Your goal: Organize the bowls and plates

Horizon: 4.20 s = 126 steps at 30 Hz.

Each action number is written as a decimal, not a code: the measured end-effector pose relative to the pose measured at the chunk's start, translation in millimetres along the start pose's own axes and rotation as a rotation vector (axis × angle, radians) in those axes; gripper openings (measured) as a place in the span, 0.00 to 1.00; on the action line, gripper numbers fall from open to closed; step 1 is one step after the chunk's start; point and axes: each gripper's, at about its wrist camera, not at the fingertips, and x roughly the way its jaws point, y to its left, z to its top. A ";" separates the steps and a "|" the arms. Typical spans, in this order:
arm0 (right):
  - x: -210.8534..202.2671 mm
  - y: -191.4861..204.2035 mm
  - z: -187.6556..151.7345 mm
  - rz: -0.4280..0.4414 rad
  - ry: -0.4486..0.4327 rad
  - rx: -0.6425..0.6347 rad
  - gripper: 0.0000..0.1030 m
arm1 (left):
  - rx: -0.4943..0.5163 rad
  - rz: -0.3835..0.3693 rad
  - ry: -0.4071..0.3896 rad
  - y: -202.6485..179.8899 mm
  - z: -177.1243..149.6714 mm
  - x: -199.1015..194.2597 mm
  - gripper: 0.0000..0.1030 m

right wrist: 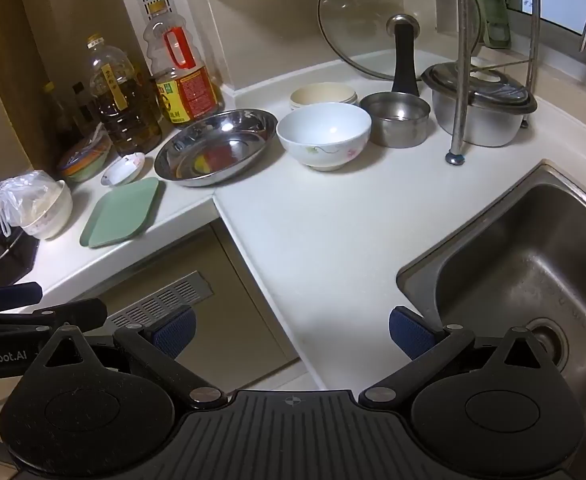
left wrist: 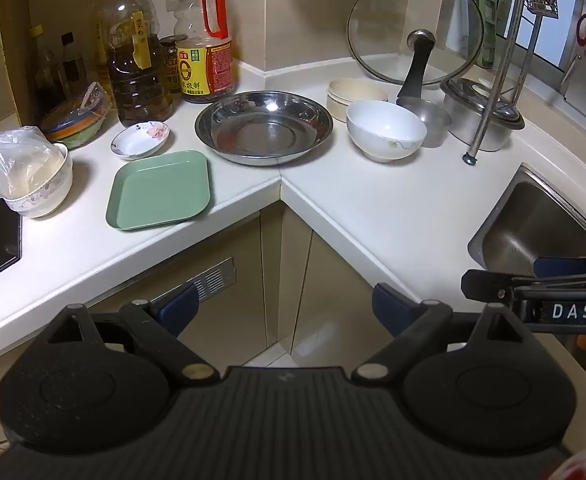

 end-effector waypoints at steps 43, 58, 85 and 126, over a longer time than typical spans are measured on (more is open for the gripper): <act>1.7 3.6 4.1 0.005 -0.003 0.003 1.00 | -0.004 -0.001 0.001 0.0 -0.7 -1.3 0.90; 0.9 4.1 4.5 0.006 -0.004 0.003 1.00 | -0.004 -0.001 -0.001 1.8 1.2 -0.7 0.90; -1.8 5.4 7.6 0.008 -0.008 0.002 1.00 | -0.005 -0.001 -0.002 2.9 3.8 -2.3 0.90; 16.4 -11.4 17.3 0.039 0.005 -0.001 1.00 | -0.032 0.018 0.027 -6.5 11.0 15.0 0.90</act>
